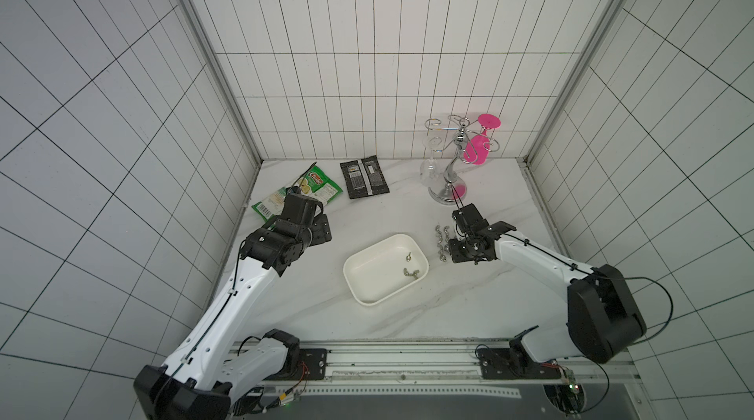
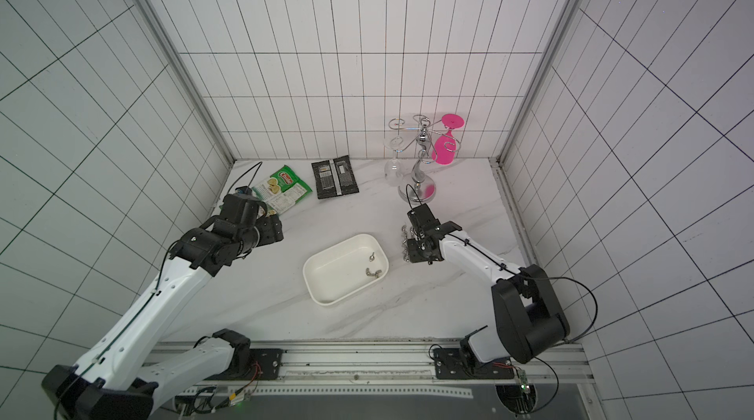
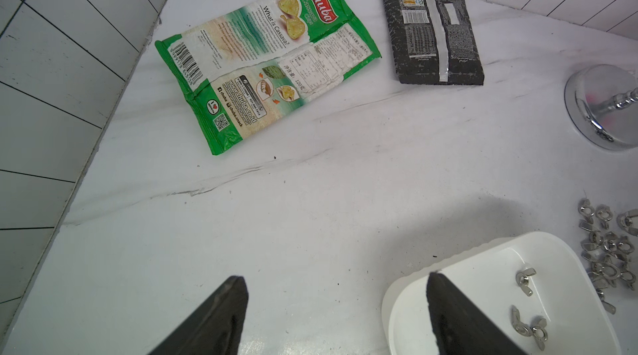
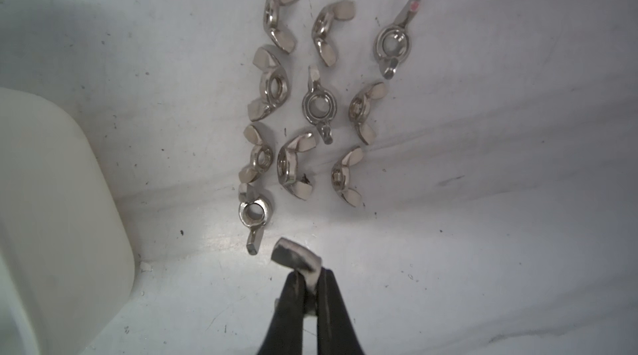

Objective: Take out the wing nut from the storage box
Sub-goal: Place the wing nut at the center of the board.

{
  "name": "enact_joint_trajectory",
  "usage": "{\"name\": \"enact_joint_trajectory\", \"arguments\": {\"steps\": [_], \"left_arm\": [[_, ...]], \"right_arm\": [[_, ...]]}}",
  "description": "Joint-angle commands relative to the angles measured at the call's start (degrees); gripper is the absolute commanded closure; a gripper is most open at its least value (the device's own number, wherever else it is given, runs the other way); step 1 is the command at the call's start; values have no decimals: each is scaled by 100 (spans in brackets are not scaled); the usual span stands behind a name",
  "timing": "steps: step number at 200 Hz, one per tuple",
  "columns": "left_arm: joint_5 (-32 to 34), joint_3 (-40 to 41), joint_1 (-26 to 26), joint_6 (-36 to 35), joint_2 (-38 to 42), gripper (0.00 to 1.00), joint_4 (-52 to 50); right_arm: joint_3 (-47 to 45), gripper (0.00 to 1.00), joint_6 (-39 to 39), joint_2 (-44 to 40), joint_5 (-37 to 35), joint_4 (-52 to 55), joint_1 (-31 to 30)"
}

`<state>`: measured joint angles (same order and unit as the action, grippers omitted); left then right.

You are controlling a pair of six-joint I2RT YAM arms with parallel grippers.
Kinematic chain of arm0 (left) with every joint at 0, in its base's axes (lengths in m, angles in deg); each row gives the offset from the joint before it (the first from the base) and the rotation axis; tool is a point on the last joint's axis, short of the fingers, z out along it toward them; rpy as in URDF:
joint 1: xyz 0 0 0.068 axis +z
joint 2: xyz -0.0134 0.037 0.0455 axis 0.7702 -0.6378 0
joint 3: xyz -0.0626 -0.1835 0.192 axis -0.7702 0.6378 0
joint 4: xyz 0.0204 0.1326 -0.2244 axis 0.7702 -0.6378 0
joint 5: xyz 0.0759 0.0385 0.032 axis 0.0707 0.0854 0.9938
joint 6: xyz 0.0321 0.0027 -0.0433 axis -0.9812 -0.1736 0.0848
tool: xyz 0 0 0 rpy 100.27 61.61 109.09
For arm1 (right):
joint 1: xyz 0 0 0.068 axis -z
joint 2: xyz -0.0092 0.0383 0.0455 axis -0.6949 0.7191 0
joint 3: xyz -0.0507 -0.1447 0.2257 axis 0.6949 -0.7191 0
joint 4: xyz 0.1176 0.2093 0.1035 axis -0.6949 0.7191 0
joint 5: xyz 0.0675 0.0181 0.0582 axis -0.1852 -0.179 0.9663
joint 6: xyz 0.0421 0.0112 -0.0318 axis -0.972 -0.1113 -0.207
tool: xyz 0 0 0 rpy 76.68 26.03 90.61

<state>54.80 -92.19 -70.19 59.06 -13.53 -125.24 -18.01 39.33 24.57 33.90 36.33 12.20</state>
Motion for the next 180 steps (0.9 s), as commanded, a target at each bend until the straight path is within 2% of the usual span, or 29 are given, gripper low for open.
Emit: {"name": "enact_joint_trajectory", "arguments": {"steps": [1,56,180], "left_arm": [[-74,-175,13,-49,-28,15,148],[-26,-166,13,-48,15,15,104],[-6,-140,13,-29,15,15,103]], "right_arm": [[-46,93,-143,124,-79,-318,52],[-75,93,-134,585,6,-522,49],[-128,92,-161,864,215,-429,35]]}}
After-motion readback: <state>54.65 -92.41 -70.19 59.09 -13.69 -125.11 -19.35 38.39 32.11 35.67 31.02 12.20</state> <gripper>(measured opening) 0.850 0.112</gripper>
